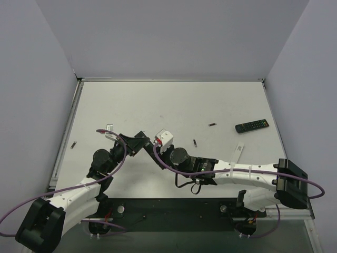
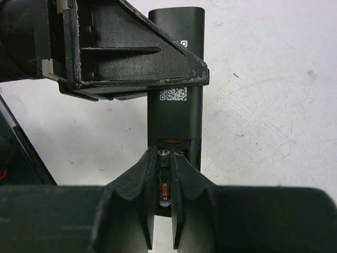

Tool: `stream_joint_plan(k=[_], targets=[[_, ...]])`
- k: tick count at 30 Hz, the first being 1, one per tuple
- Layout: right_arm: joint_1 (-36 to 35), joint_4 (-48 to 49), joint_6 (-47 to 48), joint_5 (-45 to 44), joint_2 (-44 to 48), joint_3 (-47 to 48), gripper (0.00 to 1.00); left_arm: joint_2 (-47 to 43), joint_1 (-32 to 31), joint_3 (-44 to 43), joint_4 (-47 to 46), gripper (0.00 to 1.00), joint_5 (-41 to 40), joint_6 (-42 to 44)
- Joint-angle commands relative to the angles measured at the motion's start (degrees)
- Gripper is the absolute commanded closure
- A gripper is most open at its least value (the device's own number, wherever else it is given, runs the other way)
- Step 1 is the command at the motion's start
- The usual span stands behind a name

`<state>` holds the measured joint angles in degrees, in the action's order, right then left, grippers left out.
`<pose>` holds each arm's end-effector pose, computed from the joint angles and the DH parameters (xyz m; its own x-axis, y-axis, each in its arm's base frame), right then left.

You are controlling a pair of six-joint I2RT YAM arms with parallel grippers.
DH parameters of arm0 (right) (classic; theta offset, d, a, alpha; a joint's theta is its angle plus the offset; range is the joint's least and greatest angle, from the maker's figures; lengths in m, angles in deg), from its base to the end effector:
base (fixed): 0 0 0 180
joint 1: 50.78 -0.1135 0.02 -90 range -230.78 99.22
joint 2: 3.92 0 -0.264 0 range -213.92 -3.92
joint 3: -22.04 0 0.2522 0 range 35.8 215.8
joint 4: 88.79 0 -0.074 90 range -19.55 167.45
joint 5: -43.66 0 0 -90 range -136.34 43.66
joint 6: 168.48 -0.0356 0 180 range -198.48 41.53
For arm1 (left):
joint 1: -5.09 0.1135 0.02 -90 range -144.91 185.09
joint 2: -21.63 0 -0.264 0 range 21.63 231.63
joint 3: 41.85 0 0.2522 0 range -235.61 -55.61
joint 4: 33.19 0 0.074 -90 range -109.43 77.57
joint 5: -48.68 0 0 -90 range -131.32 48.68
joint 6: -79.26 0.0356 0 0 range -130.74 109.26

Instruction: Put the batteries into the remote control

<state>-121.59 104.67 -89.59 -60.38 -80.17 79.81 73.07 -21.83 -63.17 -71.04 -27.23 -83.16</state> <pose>0.1083 0.2848 0.2805 -0.1895 0.0243 -0.9816 -0.8156 0.5528 0.1711 0.1576 -0.0897 0.2080 -0.5874 -0.7387 -0.3305 0.3119 0.1702 -0.9347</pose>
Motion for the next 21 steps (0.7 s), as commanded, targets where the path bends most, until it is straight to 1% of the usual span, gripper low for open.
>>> stream_joint_plan(k=[1,6,12,17,21], targets=[[0.58,-5.17,-2.59,2.52,-4.00,-1.03,1.00,-4.07,-2.44,-4.75,-16.24,1.00,6.74,-7.73],[0.67,-0.87,-2.77,2.62,-0.41,-2.52,1.00,-4.33,-2.44,-4.14,-13.69,1.00,6.83,-6.85],[0.67,8.19,1.79,1.12,4.78,-5.95,1.00,-3.10,-2.53,-2.73,-13.16,1.00,7.01,-9.66],[0.93,11.35,4.52,2.61,7.34,-5.78,1.00,-3.27,-2.53,-2.47,-11.84,1.00,6.92,-11.42],[1.02,10.92,5.66,3.76,9.01,-5.25,1.00,-4.76,-2.53,-2.12,-10.53,1.00,5.78,-12.30]])
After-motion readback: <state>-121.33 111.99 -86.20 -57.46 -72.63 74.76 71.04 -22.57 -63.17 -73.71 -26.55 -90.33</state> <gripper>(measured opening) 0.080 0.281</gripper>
